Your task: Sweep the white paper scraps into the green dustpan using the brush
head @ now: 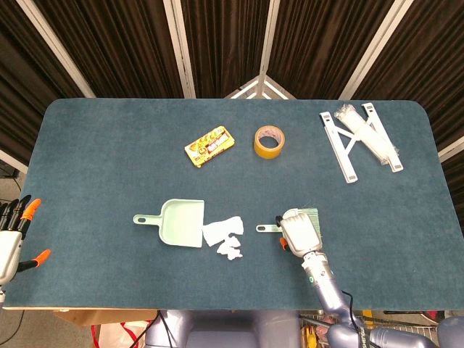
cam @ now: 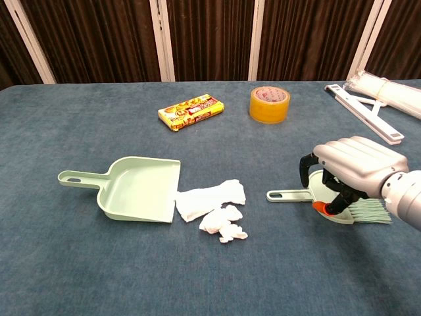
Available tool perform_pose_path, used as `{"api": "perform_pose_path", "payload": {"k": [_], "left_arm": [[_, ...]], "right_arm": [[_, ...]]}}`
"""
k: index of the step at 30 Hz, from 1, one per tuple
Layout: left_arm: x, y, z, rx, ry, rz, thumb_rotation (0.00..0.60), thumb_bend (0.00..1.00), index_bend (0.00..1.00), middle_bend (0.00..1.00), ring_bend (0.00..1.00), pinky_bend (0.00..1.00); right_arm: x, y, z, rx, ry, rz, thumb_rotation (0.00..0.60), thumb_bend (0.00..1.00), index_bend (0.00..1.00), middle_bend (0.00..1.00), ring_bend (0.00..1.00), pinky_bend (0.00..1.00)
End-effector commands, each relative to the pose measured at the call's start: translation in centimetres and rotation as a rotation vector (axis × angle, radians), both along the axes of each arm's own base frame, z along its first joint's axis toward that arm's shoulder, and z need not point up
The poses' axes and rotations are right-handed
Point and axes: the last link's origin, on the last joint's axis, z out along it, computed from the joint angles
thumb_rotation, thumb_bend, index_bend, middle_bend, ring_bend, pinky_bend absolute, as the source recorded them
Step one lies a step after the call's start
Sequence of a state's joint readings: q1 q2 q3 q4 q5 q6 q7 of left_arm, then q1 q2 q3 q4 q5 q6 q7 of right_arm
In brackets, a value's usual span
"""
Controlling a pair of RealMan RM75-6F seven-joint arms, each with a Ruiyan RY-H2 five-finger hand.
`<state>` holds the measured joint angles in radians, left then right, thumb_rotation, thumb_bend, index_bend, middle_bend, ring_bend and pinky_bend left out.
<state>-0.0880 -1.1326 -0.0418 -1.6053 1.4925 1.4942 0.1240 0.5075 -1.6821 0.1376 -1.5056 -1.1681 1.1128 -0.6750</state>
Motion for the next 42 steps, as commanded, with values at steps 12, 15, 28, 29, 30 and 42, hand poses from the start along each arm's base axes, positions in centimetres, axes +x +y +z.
{"api": "perform_pose_path", "payload": {"k": [12, 15, 28, 29, 30, 42], "left_arm": [[0.0, 0.0, 0.0, -0.003, 0.004, 0.007, 0.600, 0.00, 0.00, 0.00, 0.00, 0.00], [0.0, 0.0, -0.1, -0.003, 0.004, 0.009, 0.600, 0.00, 0.00, 0.00, 0.00, 0.00], [0.0, 0.1, 0.0, -0.002, 0.003, 0.012, 0.600, 0.00, 0.00, 0.00, 0.00, 0.00], [0.0, 0.1, 0.0, -0.002, 0.003, 0.011, 0.600, 0.00, 0.00, 0.00, 0.00, 0.00], [0.0, 0.1, -0.1, -0.003, 0.003, 0.011, 0.600, 0.00, 0.00, 0.00, 0.00, 0.00], [0.0, 0.1, 0.0, -0.003, -0.002, 0.010, 0.600, 0.00, 0.00, 0.00, 0.00, 0.00]], "right_arm": [[-0.5, -1.1, -1.1, -0.003, 0.041, 0.006, 0.600, 0.33, 0.47, 0.95, 1.00, 0.91], [-0.6, -1.3, -1.6, 0.005, 0.053, 0.006, 0.600, 0.33, 0.47, 0.95, 1.00, 0.91], [-0.3, -0.8, -2.4, 0.015, 0.043, 0.011, 0.600, 0.33, 0.42, 0.95, 1.00, 0.91], [-0.1, -0.8, -2.4, 0.011, 0.038, 0.017, 0.600, 0.33, 0.41, 0.95, 1.00, 0.91], [0.2, -0.8, -2.3, 0.006, 0.035, 0.024, 0.600, 0.33, 0.40, 0.95, 1.00, 0.91], [1.0, -0.7, -2.1, -0.005, 0.040, 0.015, 0.600, 0.33, 0.34, 0.95, 1.00, 0.91]]}}
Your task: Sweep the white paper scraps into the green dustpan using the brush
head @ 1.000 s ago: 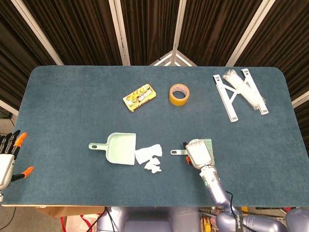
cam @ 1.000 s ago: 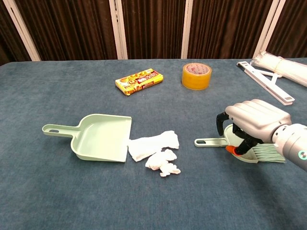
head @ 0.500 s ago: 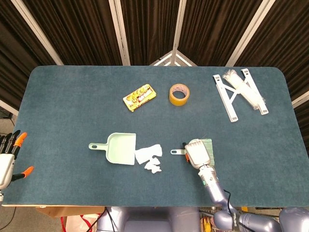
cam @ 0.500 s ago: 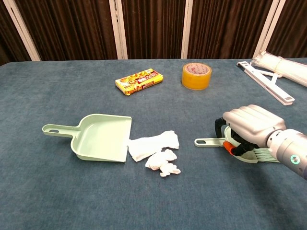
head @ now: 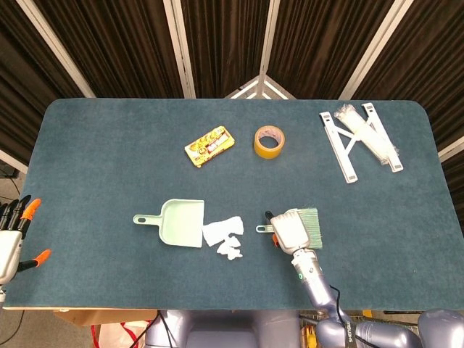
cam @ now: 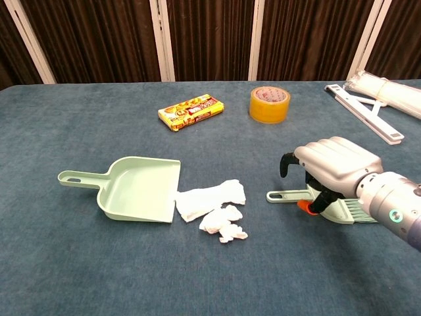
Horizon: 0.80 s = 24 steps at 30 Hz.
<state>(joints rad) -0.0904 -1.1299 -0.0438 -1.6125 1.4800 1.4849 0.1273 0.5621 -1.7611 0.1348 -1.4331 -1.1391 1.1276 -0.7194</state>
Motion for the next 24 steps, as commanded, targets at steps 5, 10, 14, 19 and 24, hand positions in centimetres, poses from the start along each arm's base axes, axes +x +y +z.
{"api": "perform_pose_path", "payload": {"k": [5, 10, 14, 19, 24], "left_arm": [[-0.02, -0.07, 0.04, 0.000, -0.002, -0.001, 0.600, 0.00, 0.00, 0.00, 0.00, 0.00], [-0.01, -0.03, 0.01, -0.002, -0.003, -0.001, 0.600, 0.00, 0.00, 0.00, 0.00, 0.00], [0.01, 0.02, -0.03, -0.002, -0.003, 0.000, 0.600, 0.00, 0.00, 0.00, 0.00, 0.00], [0.03, 0.05, -0.07, -0.004, -0.001, 0.001, 0.600, 0.00, 0.00, 0.00, 0.00, 0.00], [0.03, 0.05, -0.05, -0.003, -0.002, 0.003, 0.600, 0.00, 0.00, 0.00, 0.00, 0.00]], "right_arm": [[-0.78, 0.04, -0.53, 0.009, 0.022, -0.019, 0.600, 0.33, 0.34, 0.95, 1.00, 0.91], [-0.84, -0.10, -0.68, 0.009, 0.029, -0.016, 0.600, 0.33, 0.34, 0.95, 1.00, 0.91], [-0.84, -0.24, -0.75, 0.011, 0.027, -0.019, 0.600, 0.33, 0.41, 0.95, 1.00, 0.91], [-0.98, -0.32, -0.83, 0.015, 0.034, -0.022, 0.600, 0.33, 0.46, 0.95, 1.00, 0.91], [-1.12, -0.36, -0.86, 0.017, 0.038, -0.023, 0.600, 0.35, 0.56, 0.95, 1.00, 0.91]]}}
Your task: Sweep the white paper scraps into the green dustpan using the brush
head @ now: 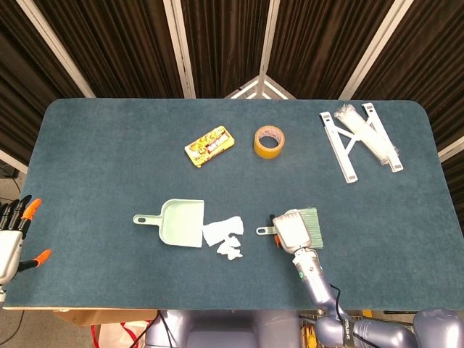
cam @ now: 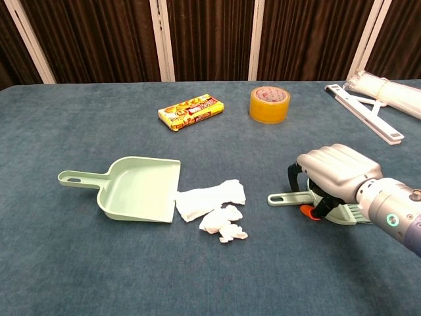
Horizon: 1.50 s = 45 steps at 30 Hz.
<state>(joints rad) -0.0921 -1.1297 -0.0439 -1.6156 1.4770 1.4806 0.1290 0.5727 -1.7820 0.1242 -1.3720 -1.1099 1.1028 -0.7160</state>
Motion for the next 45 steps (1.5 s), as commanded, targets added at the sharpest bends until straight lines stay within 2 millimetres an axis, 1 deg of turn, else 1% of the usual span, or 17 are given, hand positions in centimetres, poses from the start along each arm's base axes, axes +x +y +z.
{"api": "perform_pose_path", "payload": {"k": [1, 7, 13, 18, 23, 28, 36, 39, 40, 42, 44, 45], "left_arm": [[0.0, 0.0, 0.0, 0.001, 0.000, 0.000, 0.600, 0.00, 0.00, 0.00, 0.00, 0.00], [0.0, 0.0, 0.0, -0.001, 0.002, -0.001, 0.600, 0.00, 0.00, 0.00, 0.00, 0.00], [0.0, 0.0, -0.1, -0.002, 0.003, 0.001, 0.600, 0.00, 0.00, 0.00, 0.00, 0.00], [0.1, -0.1, -0.1, -0.005, 0.004, 0.006, 0.600, 0.00, 0.00, 0.00, 0.00, 0.00], [0.4, 0.0, -0.2, -0.011, 0.014, 0.004, 0.600, 0.00, 0.00, 0.00, 0.00, 0.00], [1.1, 0.7, -0.3, -0.019, 0.034, -0.002, 0.600, 0.00, 0.00, 0.00, 0.00, 0.00], [3.4, 3.4, -0.4, -0.051, 0.104, -0.019, 0.600, 0.00, 0.00, 0.00, 0.00, 0.00], [4.8, 4.9, -0.4, -0.067, 0.156, -0.021, 0.600, 0.00, 0.00, 0.00, 0.00, 0.00], [5.7, 5.8, -0.6, -0.072, 0.180, -0.034, 0.600, 0.00, 0.00, 0.00, 0.00, 0.01], [6.7, 6.8, -1.2, -0.086, 0.202, -0.032, 0.600, 0.01, 0.00, 0.00, 0.01, 0.05], [7.7, 7.6, -1.8, -0.102, 0.214, -0.025, 0.600, 0.04, 0.03, 0.01, 0.06, 0.13], [8.0, 7.9, -2.0, -0.104, 0.219, -0.023, 0.600, 0.05, 0.04, 0.02, 0.07, 0.15]], "right_arm": [[-0.1, 0.0, 0.0, 0.002, 0.000, 0.001, 0.600, 0.36, 0.59, 0.95, 1.00, 0.91], [-0.1, 0.0, 0.2, 0.006, -0.009, 0.004, 0.600, 0.39, 0.66, 0.95, 1.00, 0.91], [0.4, 0.0, 0.7, 0.004, -0.034, 0.006, 0.600, 0.39, 0.69, 0.95, 1.00, 0.91], [1.1, -0.4, 1.7, -0.017, -0.064, 0.004, 0.600, 0.40, 0.72, 0.95, 1.00, 0.91], [1.9, -0.7, 3.2, -0.028, -0.108, -0.016, 0.600, 0.41, 0.73, 0.95, 1.00, 0.91], [2.4, -0.9, 4.5, -0.031, -0.128, -0.035, 0.600, 0.41, 0.73, 0.95, 1.00, 0.91], [2.7, -1.0, 6.3, -0.039, -0.145, -0.060, 0.600, 0.41, 0.73, 0.95, 1.00, 0.91], [2.8, -0.9, 6.6, -0.038, -0.142, -0.061, 0.600, 0.41, 0.73, 0.95, 1.00, 0.91], [2.8, -1.0, 6.7, -0.038, -0.139, -0.061, 0.600, 0.41, 0.73, 0.95, 1.00, 0.91], [2.8, -1.0, 6.6, -0.035, -0.136, -0.067, 0.600, 0.41, 0.73, 0.95, 1.00, 0.91], [2.8, -0.9, 6.5, -0.033, -0.137, -0.072, 0.600, 0.41, 0.73, 0.95, 1.00, 0.91], [2.8, -0.9, 6.5, -0.033, -0.136, -0.072, 0.600, 0.41, 0.73, 0.95, 1.00, 0.91]]}}
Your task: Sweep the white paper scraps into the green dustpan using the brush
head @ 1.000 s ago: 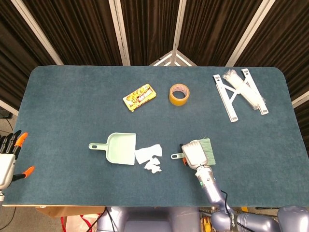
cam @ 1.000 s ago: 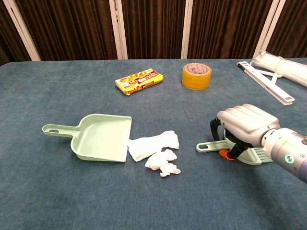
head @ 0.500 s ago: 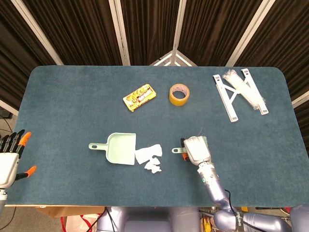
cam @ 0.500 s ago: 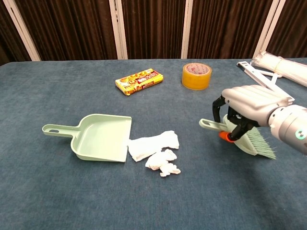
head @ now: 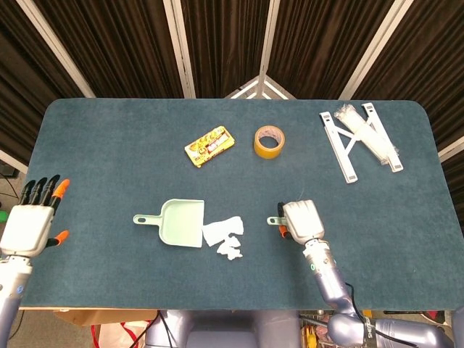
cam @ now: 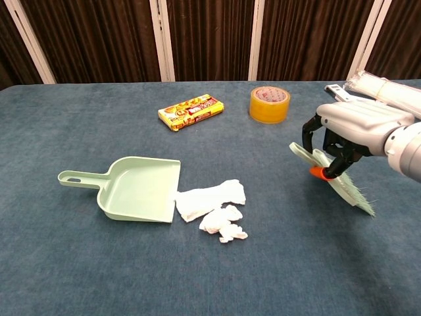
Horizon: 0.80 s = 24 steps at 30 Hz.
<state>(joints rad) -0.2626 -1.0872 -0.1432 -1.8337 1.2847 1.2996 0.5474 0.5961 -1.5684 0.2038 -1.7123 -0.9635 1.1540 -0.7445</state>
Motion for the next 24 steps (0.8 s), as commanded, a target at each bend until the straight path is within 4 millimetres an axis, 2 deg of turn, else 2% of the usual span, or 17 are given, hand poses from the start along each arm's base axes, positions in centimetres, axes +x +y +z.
{"api": "perform_pose_path", "payload": {"k": [1, 4, 9, 12, 15, 16, 19, 22, 24], "left_arm": [[2.7, 2.1, -1.2, -0.032, 0.019, -0.005, 0.600, 0.05, 0.05, 0.03, 0.09, 0.17], [4.0, 2.8, -2.0, -0.047, 0.053, -0.020, 0.600, 0.08, 0.07, 0.08, 0.12, 0.20], [4.8, 3.3, -3.0, -0.062, 0.094, -0.019, 0.600, 0.08, 0.09, 0.16, 0.18, 0.25], [5.0, 3.6, -3.5, -0.069, 0.104, -0.011, 0.600, 0.10, 0.12, 0.27, 0.28, 0.34], [5.2, 3.9, -4.3, -0.081, 0.096, 0.002, 0.600, 0.12, 0.18, 0.43, 0.44, 0.48], [5.3, 4.0, -4.5, -0.086, 0.092, 0.006, 0.600, 0.14, 0.21, 0.51, 0.52, 0.55], [5.6, 4.2, -5.5, -0.106, 0.085, 0.013, 0.600, 0.17, 0.24, 0.65, 0.65, 0.70], [5.7, 4.6, -6.7, -0.124, 0.086, 0.023, 0.600, 0.21, 0.28, 0.77, 0.77, 0.79], [5.8, 4.9, -7.4, -0.132, 0.085, 0.034, 0.600, 0.23, 0.29, 0.82, 0.81, 0.82]], "right_arm": [[0.1, 0.0, 0.0, 0.001, 0.002, 0.000, 0.600, 0.41, 0.73, 0.95, 1.00, 0.91], [0.2, 0.0, 0.0, -0.001, 0.000, 0.003, 0.600, 0.41, 0.73, 0.95, 1.00, 0.91], [0.4, -0.1, 0.1, -0.005, 0.002, 0.004, 0.600, 0.41, 0.73, 0.95, 1.00, 0.91], [0.3, -0.1, 0.2, -0.008, 0.001, 0.004, 0.600, 0.41, 0.73, 0.95, 1.00, 0.91], [0.3, -0.1, 0.2, -0.008, 0.003, 0.002, 0.600, 0.41, 0.73, 0.95, 1.00, 0.91], [0.2, -0.1, 0.3, -0.009, 0.003, 0.002, 0.600, 0.41, 0.73, 0.95, 1.00, 0.91], [0.1, 0.0, 0.3, -0.011, 0.005, 0.002, 0.600, 0.41, 0.73, 0.95, 1.00, 0.91], [0.1, 0.1, 0.4, -0.009, 0.008, 0.001, 0.600, 0.41, 0.73, 0.95, 1.00, 0.91], [0.1, 0.1, 0.4, -0.008, 0.008, 0.001, 0.600, 0.41, 0.73, 0.95, 1.00, 0.91]]}}
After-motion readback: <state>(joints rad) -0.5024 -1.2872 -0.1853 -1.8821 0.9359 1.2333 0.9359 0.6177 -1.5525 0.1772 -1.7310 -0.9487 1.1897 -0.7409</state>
